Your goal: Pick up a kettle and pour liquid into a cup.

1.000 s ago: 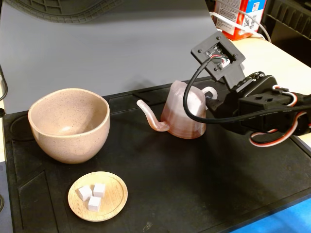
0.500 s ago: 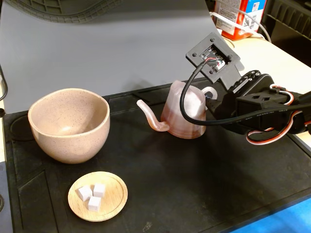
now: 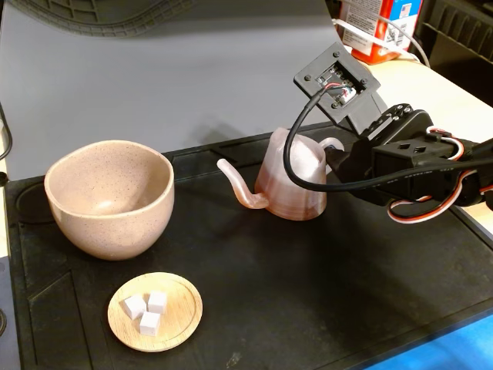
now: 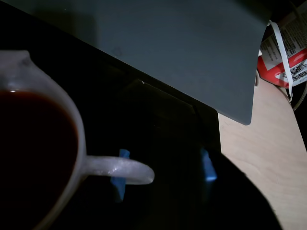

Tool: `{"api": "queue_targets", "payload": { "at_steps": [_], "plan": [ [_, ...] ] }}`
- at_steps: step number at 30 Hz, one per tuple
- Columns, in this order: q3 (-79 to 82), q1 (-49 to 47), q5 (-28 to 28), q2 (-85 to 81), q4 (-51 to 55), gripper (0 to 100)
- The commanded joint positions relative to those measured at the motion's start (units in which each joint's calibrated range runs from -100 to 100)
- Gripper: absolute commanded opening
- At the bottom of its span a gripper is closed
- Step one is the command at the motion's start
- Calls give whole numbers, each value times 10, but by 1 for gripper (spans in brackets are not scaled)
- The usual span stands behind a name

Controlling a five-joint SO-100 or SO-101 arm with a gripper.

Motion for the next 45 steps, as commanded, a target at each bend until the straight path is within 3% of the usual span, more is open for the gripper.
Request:
{"api": "queue_targets", "payload": {
  "at_steps": [1,3,17,23,26,38,45],
  "plan": [
    [-17,2,2,-4,-6,9],
    [-16,3,2,-4,-7,0],
    [-25,4,-3,-14,-7,1],
    [-18,4,-4,-95,2,1],
    [-25,-1,-4,-142,71,1],
    [-88,-29,-4,-204,183,1],
    [-116,-51,1,-196,187,1]
  ]
}}
